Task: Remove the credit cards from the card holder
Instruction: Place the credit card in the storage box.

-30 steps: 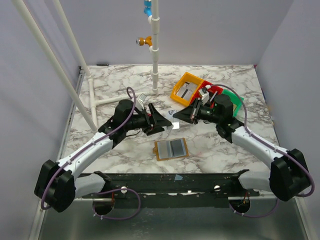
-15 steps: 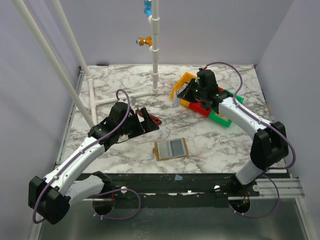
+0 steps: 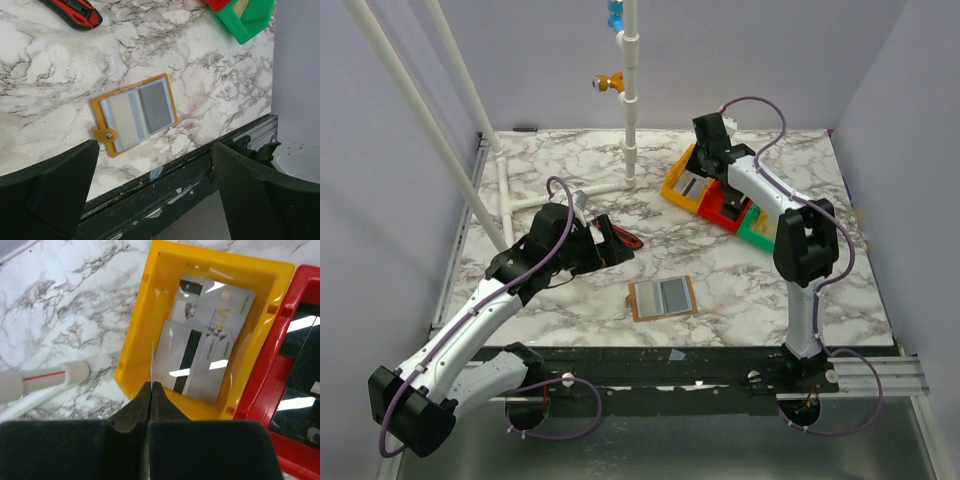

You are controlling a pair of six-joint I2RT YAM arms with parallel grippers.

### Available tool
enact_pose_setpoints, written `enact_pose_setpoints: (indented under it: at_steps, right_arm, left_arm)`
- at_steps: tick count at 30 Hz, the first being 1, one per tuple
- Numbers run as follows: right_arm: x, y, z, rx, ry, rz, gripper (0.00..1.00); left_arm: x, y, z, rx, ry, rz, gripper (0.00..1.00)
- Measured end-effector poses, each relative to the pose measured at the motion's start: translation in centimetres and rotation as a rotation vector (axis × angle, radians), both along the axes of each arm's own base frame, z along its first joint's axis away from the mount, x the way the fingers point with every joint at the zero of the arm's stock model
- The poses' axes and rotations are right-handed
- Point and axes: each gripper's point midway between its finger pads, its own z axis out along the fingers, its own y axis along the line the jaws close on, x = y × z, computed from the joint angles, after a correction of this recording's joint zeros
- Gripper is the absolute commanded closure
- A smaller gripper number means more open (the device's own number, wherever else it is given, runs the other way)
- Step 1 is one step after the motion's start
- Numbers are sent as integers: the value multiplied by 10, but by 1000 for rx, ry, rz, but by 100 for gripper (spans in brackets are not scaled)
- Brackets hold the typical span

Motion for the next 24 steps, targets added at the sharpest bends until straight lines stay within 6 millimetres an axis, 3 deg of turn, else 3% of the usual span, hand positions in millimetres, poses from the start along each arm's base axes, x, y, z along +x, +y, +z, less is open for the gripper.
enact_pose_setpoints:
  at_steps: [10, 22, 24]
  right_arm:
    - [38, -25, -29, -26, 17, -86, 99]
    - [48, -16, -58, 99, 24, -101, 99]
    - [45, -15, -65, 113, 42, -100, 90]
  left_arm:
    - [-1, 1, 12, -4, -13, -2, 1]
    - [-2, 1, 12, -2, -9, -3, 1]
    - [-2, 1, 12, -3, -9, -3, 1]
